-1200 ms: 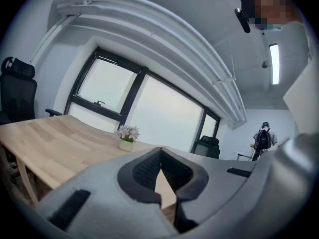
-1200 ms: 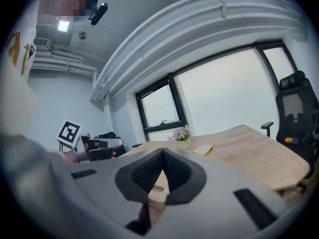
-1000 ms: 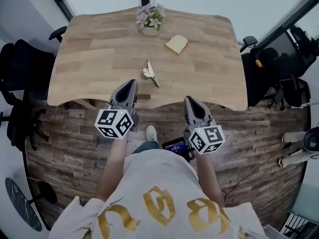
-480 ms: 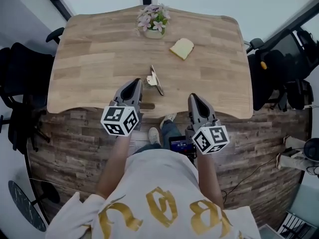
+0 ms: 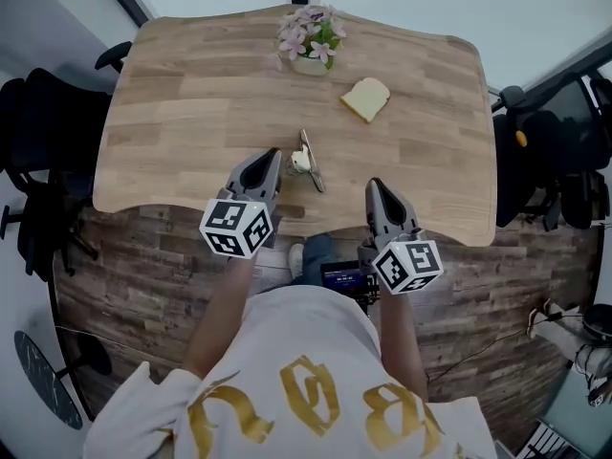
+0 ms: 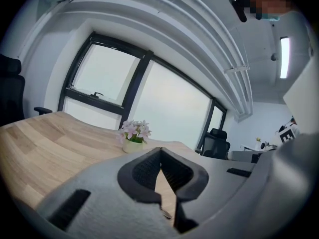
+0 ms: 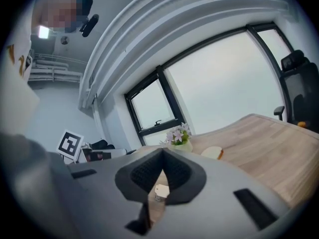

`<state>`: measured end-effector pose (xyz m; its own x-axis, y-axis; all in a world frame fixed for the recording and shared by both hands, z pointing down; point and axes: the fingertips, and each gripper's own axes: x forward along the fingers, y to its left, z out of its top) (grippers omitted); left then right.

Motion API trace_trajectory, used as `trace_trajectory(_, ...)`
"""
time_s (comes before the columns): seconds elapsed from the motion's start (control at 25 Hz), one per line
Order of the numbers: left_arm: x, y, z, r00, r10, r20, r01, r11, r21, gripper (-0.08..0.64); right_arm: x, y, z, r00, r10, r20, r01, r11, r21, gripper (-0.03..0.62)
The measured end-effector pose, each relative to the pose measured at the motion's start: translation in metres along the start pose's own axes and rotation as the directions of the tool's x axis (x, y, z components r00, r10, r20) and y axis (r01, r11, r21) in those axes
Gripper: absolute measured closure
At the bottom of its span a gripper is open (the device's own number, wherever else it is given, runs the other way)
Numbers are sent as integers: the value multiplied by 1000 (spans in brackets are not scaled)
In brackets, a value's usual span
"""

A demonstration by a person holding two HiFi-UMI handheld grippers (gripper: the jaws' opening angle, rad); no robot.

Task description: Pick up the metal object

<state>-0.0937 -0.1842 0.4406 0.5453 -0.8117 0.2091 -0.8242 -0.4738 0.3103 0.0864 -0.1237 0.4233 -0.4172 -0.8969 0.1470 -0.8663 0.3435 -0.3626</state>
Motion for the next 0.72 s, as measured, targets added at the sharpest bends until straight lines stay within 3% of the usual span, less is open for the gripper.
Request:
trace_trajectory(0.4,15,17,-27,997,41,-65,-44,998,-38,540,21,-13,-18,998,7,-62,-5,999,34,581)
trace_trajectory(0.72,27,28,-59,988,44,-149,-53,997,-59,540,37,-26,-51,983,-32,-182,25,999,-40,581)
